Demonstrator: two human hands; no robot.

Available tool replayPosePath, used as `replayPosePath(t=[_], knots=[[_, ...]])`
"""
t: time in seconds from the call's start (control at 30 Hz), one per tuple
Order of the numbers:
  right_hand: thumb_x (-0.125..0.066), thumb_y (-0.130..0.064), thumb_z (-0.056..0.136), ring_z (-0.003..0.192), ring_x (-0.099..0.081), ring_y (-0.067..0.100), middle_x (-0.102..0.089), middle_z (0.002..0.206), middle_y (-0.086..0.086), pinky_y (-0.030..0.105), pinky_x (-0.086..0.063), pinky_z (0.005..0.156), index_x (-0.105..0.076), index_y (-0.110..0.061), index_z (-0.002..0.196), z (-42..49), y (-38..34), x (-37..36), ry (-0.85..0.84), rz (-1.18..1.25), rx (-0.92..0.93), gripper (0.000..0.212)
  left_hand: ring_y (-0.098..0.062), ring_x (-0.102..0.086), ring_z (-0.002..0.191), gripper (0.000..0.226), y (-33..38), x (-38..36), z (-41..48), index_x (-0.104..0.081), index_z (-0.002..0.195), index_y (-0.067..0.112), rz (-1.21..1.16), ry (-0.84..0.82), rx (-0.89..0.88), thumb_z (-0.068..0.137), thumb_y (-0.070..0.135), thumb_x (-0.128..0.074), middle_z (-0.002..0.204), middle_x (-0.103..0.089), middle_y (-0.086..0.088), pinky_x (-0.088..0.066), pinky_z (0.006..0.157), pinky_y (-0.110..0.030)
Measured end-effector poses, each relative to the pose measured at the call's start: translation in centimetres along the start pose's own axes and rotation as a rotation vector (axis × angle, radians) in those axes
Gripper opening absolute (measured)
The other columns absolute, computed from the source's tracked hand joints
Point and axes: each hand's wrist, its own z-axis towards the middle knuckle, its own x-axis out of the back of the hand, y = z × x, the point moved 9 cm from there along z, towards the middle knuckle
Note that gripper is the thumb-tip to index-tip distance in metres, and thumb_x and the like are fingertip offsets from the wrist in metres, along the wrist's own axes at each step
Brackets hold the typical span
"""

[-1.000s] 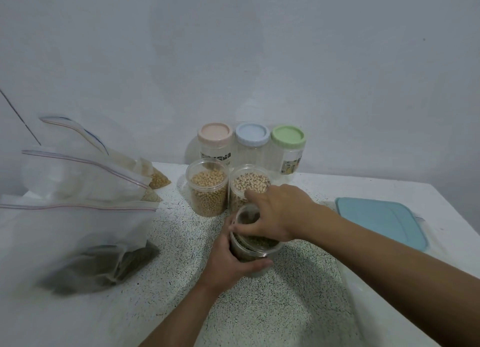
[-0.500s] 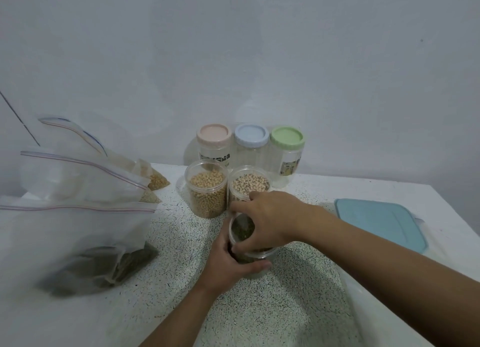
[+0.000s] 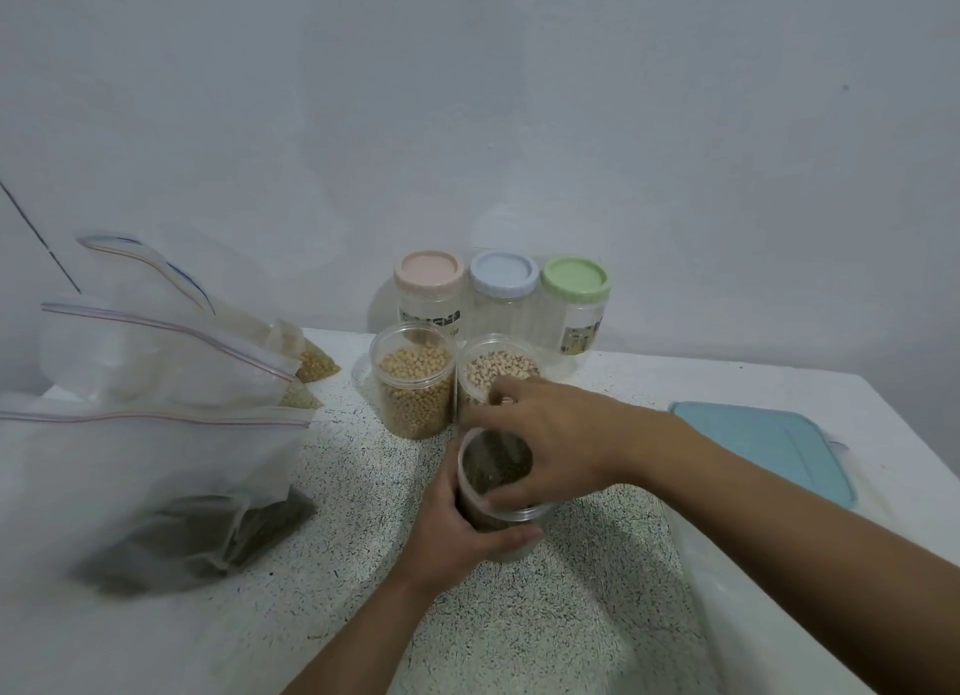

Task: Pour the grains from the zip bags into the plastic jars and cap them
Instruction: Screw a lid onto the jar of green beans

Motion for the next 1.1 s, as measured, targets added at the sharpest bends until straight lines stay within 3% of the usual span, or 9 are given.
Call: replayPosePath(t=[0.07,0.17,0.3,0.37,0.47,0.53,0.73,0.9,1.1], knots=[[-0.067,-0.067,0.079,0.106,-0.048,0.019,-0.046,0.117,-0.005,0.036,-0.047,0.090,-0.039,-0.050,0.140,0.0,-0.7,-0.5,-0.012,0.008,0.083,0.070,-0.013,-0.066,0.119,0.089,0.1,0.0,0.0,-0.048,0.134,0.026,0.001,0.001,-0.002,0.062,0.000,-0.094,0.124,-0.069,0.011,-0.055,0.090,-0.024],[-0.050,-0.083,0.081,0.098,-0.053,0.023,-0.049,0.111,-0.002,0.040,-0.053,0.086,-0.043,-0.043,0.139,0.1,0.2,-0.9,0.025,-0.095,-0.089,0.071,-0.017,-0.065,0.122,0.094,0.0,-0.1,0.0,-0.044,0.140,0.024,-0.008,-0.009,-0.011,0.063,0.000,-0.093,0.129,-0.068,0.007,-0.056,0.092,-0.027],[-0.018,-0.096,0.077,0.069,-0.058,0.023,-0.059,0.080,0.003,0.039,-0.056,0.070,-0.049,-0.022,0.104,-0.6,2.4,-0.3,0.135,-0.262,-0.340,0.085,-0.019,-0.063,0.125,0.097,0.1,0.1,-0.2,-0.046,0.141,0.029,0.008,0.005,-0.013,0.061,0.014,-0.097,0.132,-0.066,0.005,-0.055,0.094,-0.029],[-0.022,-0.096,0.079,0.076,-0.057,0.021,-0.059,0.092,0.002,0.038,-0.054,0.073,-0.046,-0.025,0.107,-0.9,2.3,0.2,0.183,-0.257,-0.266,0.080,-0.014,-0.063,0.124,0.097,0.2,0.2,-0.1,-0.046,0.140,0.030,0.022,0.014,-0.015,0.061,0.011,-0.097,0.131,-0.066,0.009,-0.054,0.093,-0.026],[-0.052,-0.077,0.085,0.120,-0.046,0.021,-0.046,0.134,-0.002,0.037,-0.046,0.098,-0.036,-0.042,0.141,-1.0,0.2,-0.8,0.026,-0.014,0.047,0.068,-0.009,-0.064,0.122,0.093,0.3,0.0,-0.1,-0.046,0.138,0.029,0.032,0.001,-0.027,0.062,0.004,-0.094,0.129,-0.066,0.015,-0.054,0.091,-0.022],[-0.066,-0.064,0.082,0.134,-0.035,0.023,-0.037,0.149,-0.004,0.041,-0.038,0.108,-0.032,-0.051,0.146,-1.0,-0.7,-1.7,-0.053,0.022,0.142,0.074,-0.010,-0.063,0.123,0.093,0.1,0.1,-0.1,-0.045,0.138,0.028,0.041,0.000,-0.039,0.062,0.003,-0.094,0.130,-0.065,0.016,-0.054,0.092,-0.022],[-0.056,-0.091,0.069,0.105,-0.051,0.024,-0.049,0.121,-0.003,0.034,-0.047,0.077,-0.033,-0.048,0.144,-0.5,0.4,-0.8,0.136,-0.229,-0.074,0.090,-0.021,-0.063,0.125,0.091,-0.2,0.0,0.0,-0.048,0.137,0.026,0.032,-0.009,-0.029,0.060,0.010,-0.095,0.130,-0.067,0.003,-0.054,0.096,-0.029],[-0.044,-0.076,0.091,0.119,-0.039,0.022,-0.043,0.144,0.000,0.039,-0.046,0.096,-0.034,-0.045,0.148,-0.4,-0.7,-2.9,0.125,-0.179,0.212,0.066,-0.022,-0.061,0.129,0.102,-0.7,0.1,0.1,-0.043,0.144,0.023,0.032,-0.020,-0.005,0.059,0.022,-0.099,0.138,-0.063,0.000,-0.053,0.105,-0.047],[-0.051,-0.065,0.091,0.099,-0.036,0.020,-0.047,0.111,0.003,0.036,-0.044,0.080,-0.052,-0.034,0.136,0.0,-0.9,-3.1,0.376,-0.130,0.176,0.054,-0.027,-0.052,0.139,0.110,-0.4,0.0,0.4,-0.038,0.150,0.028,0.059,-0.023,-0.049,0.059,0.015,-0.098,0.149,-0.054,-0.002,-0.043,0.112,-0.057]])
